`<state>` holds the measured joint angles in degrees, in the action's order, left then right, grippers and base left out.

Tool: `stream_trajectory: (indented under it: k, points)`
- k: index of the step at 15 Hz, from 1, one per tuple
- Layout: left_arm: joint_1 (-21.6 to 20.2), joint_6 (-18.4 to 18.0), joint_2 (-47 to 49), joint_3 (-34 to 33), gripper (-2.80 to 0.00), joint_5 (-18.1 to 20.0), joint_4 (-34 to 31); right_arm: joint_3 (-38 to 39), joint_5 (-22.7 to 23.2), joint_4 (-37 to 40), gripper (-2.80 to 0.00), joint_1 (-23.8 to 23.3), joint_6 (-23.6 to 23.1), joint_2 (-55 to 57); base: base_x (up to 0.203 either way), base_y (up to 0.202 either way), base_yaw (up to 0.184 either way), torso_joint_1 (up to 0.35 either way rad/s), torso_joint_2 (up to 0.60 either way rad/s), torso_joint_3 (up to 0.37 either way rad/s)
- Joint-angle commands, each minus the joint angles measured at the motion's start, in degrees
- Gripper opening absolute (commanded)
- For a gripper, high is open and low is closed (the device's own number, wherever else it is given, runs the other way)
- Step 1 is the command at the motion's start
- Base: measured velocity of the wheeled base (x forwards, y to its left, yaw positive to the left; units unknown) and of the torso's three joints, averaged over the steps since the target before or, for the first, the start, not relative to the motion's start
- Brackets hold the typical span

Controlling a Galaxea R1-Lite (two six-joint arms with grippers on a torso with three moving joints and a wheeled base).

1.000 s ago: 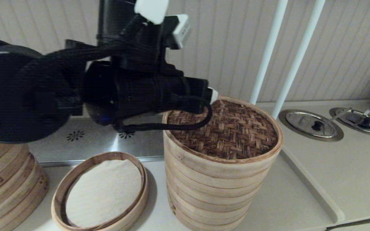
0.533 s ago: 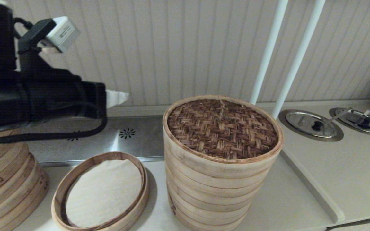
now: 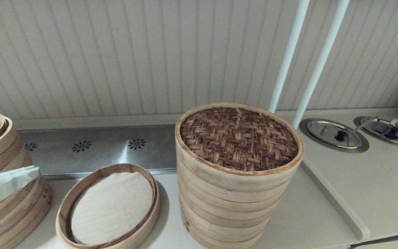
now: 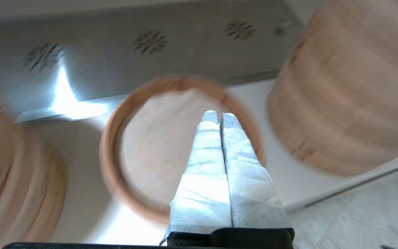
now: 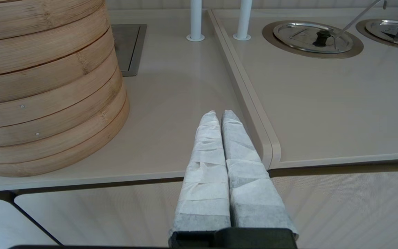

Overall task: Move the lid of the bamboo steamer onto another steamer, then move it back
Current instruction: Pick up the steamer

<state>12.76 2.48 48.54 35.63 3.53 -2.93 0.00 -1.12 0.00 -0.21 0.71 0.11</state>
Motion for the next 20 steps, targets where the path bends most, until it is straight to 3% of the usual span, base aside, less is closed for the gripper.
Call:
stream_trajectory:
  k: [1, 6, 13, 18, 20]
  points:
    - [-3.9, -0.3, -12.7, -9.0, -2.8, 0.6, 0.0, 0.2, 0.0, 0.0, -2.8, 0.0, 0.0, 0.0, 0.0, 0.0, 0.0, 0.0, 0.0, 0.0]
    - [-7.9, -3.2, -28.3, -23.1, -2.8, 0.7, -0.3, 0.2, 0.0, 0.0, -2.8, 0.0, 0.0, 0.0, 0.0, 0.0, 0.0, 0.0, 0.0, 0.0]
    - [-11.7, -4.6, -39.7, -27.2, -2.8, 0.5, -6.7, 0.2, 0.0, 0.0, -2.8, 0.0, 0.0, 0.0, 0.0, 0.0, 0.0, 0.0, 0.0, 0.0]
    - [-12.1, -7.6, -47.8, -30.5, -2.8, 0.1, -6.8, 0.2, 0.0, 0.0, -2.8, -0.1, 0.0, 0.0, 0.0, 0.0, 0.0, 0.0, 0.0, 0.0]
    - [-12.1, -9.6, -48.6, -32.8, -2.8, -2.7, -4.5, 0.2, 0.0, 0.0, -2.8, 0.0, 0.0, 0.0, 0.0, 0.0, 0.0, 0.0, 0.0, 0.0]
